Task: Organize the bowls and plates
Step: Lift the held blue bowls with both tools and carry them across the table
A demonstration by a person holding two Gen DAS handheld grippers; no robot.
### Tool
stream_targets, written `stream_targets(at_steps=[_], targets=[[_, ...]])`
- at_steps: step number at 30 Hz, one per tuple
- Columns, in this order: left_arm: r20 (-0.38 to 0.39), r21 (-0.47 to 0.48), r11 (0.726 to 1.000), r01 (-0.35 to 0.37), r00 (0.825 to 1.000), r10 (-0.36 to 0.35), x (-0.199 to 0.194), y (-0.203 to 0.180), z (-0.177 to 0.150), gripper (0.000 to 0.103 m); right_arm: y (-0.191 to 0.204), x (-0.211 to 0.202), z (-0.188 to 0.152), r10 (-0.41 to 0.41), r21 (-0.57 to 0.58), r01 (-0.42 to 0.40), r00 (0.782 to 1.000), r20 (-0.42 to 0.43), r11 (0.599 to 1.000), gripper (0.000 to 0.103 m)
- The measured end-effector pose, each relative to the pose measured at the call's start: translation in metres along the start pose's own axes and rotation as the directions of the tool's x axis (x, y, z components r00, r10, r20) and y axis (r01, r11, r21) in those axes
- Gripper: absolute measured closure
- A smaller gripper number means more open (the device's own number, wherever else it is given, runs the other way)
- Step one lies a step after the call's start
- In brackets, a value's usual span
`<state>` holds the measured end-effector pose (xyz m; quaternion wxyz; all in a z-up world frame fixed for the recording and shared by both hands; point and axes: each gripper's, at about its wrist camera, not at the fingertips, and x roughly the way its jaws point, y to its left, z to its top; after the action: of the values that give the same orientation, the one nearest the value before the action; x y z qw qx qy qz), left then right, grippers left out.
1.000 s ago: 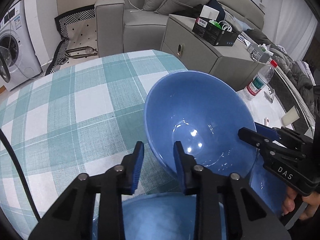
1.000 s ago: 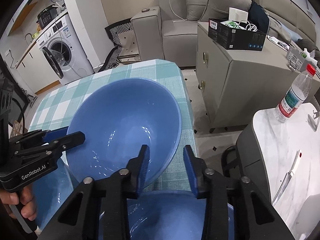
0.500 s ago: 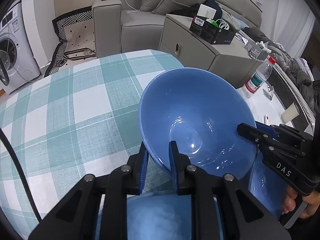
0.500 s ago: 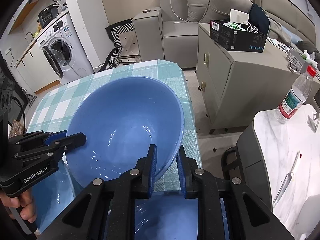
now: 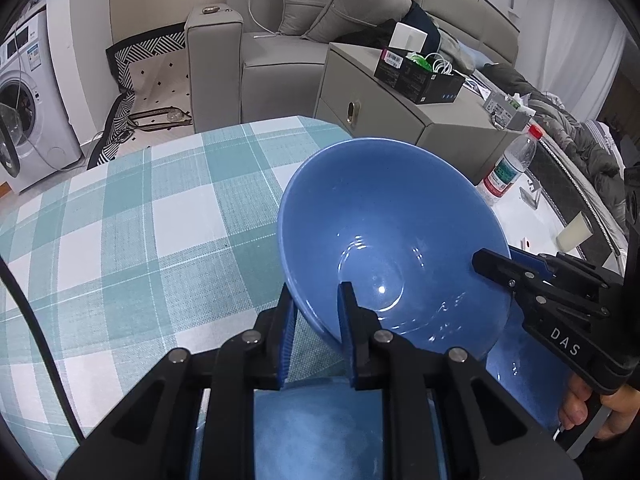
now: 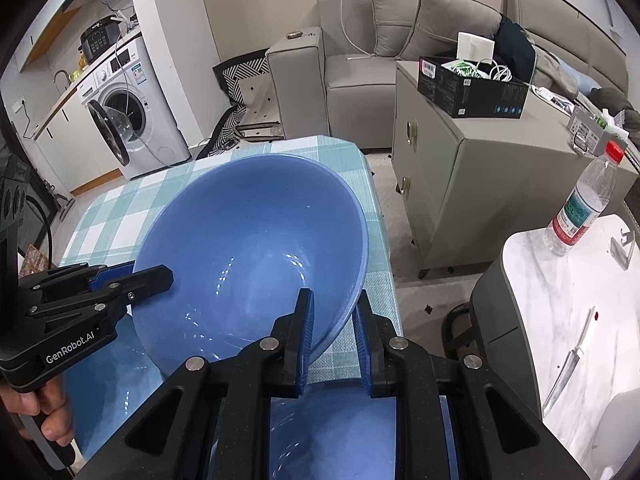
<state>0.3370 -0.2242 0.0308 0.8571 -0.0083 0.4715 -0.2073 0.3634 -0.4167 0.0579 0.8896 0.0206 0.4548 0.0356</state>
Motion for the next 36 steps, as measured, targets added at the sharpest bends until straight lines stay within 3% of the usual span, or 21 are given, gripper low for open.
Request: stream_targets(at_steps=[17,36], targets=[[0.076,0.009,1.0,0.025,0.997,-0.025,-0.043,0.0,0.004,0.085,0.019,-0.046,0.002,-0.019,-0.022,0.021,0.997,0.078,1.0,0.083],[0.133,0.021,0.999,0.041,0.99,-0.043,-0.084,0.004,-0.009,0.085,0.042,-0.099,-0.006,0.021,-0.023,-0.018,0.986,0.165,1.0,0.083]])
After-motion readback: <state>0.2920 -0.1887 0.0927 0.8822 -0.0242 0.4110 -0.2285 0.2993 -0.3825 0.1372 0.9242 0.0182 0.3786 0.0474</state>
